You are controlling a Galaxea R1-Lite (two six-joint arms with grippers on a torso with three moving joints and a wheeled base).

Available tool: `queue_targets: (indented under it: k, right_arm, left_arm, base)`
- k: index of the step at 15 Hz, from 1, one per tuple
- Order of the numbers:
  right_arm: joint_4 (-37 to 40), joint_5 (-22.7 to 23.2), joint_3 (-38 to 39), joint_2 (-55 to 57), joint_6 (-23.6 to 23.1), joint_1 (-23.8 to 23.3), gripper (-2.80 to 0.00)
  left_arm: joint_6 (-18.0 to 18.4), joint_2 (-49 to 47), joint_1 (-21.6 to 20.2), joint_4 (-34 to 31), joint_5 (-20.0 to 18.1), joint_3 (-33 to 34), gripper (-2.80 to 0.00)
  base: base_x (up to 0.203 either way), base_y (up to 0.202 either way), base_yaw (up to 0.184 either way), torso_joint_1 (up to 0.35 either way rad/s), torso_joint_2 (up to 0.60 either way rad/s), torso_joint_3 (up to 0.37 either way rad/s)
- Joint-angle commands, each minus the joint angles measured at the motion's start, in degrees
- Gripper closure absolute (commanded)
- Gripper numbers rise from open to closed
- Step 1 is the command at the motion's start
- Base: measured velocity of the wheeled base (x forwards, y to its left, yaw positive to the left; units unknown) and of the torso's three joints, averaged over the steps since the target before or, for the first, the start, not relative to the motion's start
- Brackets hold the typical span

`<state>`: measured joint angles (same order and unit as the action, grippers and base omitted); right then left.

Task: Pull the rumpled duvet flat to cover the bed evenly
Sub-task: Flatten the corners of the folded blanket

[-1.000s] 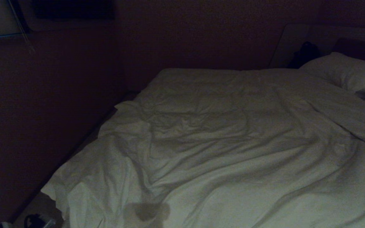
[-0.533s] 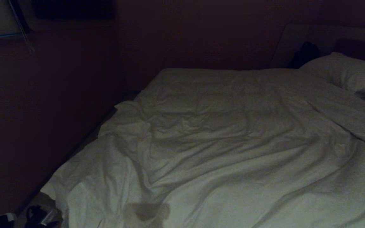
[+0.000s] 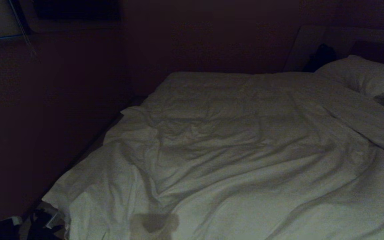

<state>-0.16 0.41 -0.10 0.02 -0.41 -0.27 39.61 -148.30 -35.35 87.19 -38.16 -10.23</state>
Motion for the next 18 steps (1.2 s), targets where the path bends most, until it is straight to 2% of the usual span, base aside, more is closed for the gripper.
queue_targets:
  k: [1,4,8,14,17,18]
  right_arm:
    - [0.0,0.0,0.0,0.1,0.0,0.0,0.0]
    - [0.0,0.0,0.0,0.1,0.0,0.0,0.0]
    - [0.0,0.0,0.0,0.1,0.0,0.0,0.0]
    - [0.0,0.0,0.0,0.1,0.0,0.0,0.0]
    - [0.0,0.0,0.0,0.1,0.0,0.0,0.0]
    - [0.0,0.0,0.0,0.1,0.0,0.0,0.0]
  left_arm:
    - [0.6,0.5,0.3,2.8,0.5,-0.3,-2.8]
    - [0.6,1.1,2.3,2.8,1.0,-1.2,-2.8]
    - [0.5,0.0,6.5,2.8,5.0,-3.3,-2.8]
    - [0.0,0.4,9.5,2.8,5.8,-3.0,-2.8]
    - [-0.3,0.2,9.8,2.8,5.8,-2.9,-2.8]
    - [-0.2,0.2,9.7,2.8,5.7,-2.9,-0.12]
  base:
    - [0.0,0.0,0.0,0.0,0.0,0.0]
    - [0.0,0.0,0.0,0.0,0.0,0.0]
    - [0.0,0.0,0.0,0.0,0.0,0.0]
    - [0.0,0.0,0.0,0.0,0.0,0.0]
    - [0.0,0.0,0.0,0.0,0.0,0.0]
    - [0.0,0.0,0.0,0.0,0.0,0.0]
